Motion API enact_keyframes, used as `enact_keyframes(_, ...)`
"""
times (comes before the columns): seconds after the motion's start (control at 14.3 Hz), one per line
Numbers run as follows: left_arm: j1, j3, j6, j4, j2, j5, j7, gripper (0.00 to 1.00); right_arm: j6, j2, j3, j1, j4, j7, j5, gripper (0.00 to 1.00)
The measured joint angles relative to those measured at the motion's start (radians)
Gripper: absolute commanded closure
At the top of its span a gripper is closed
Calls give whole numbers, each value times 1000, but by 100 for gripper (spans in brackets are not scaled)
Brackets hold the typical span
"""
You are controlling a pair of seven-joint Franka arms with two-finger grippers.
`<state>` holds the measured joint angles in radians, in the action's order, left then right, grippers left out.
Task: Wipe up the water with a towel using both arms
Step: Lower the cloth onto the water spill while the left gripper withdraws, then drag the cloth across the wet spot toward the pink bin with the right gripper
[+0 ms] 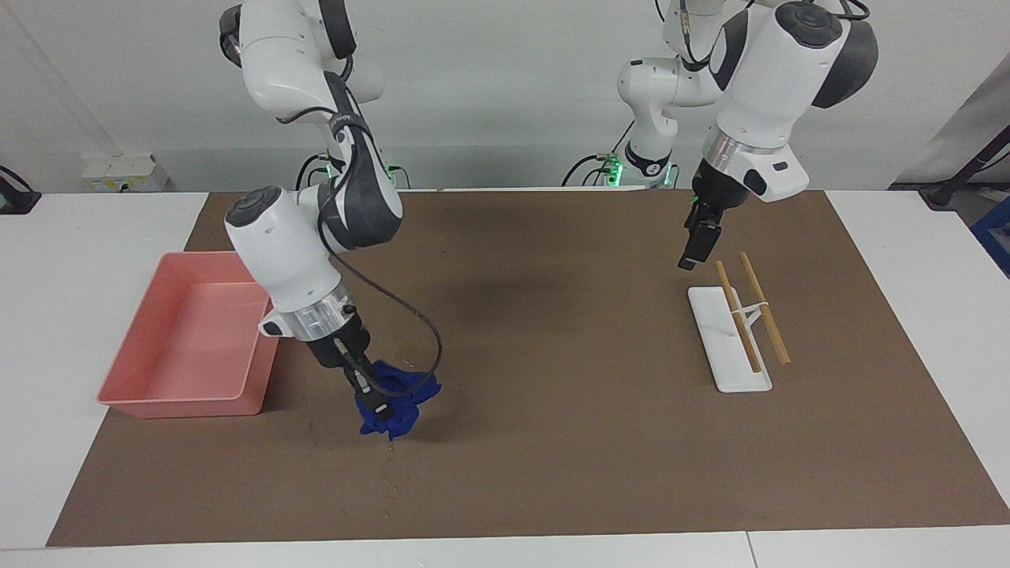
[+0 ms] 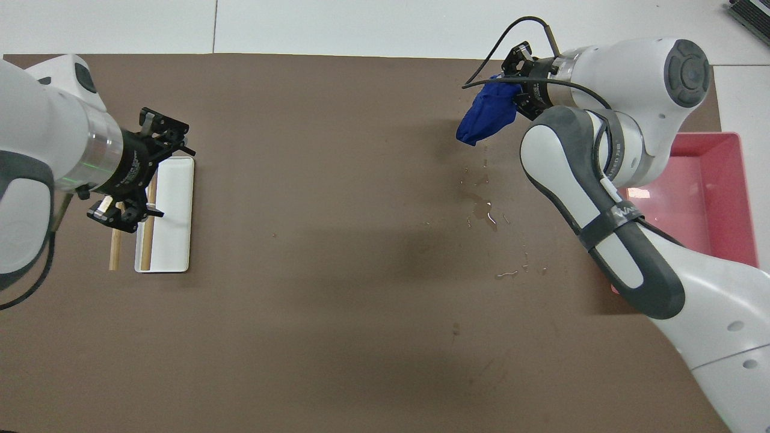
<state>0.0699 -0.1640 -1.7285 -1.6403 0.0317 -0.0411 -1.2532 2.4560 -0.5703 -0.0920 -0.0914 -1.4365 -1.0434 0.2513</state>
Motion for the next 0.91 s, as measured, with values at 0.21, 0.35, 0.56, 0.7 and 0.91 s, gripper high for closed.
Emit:
enact_keyframes(0.21, -99, 2, 56, 0, -10, 21, 246, 0, 87, -96, -1, 5, 36, 24, 0, 100)
enact_keyframes(0.35, -190, 2, 84, 0, -20, 22, 454, 0, 134, -141, -6, -4, 58, 24, 0, 100)
enact_keyframes(0.56, -265, 4, 117, 1, -40, 24, 690, 0, 138, -155, -7, -25, 39, 23, 1, 100)
enact_keyframes(0.7, -263, -5, 113, 0, -48, 25, 726, 0, 138, -150, -8, -35, -4, 22, 1, 100)
enact_keyframes(0.91, -206, -13, 110, -10, -49, 28, 731, 0, 142, -111, -7, -37, -87, 24, 1, 100)
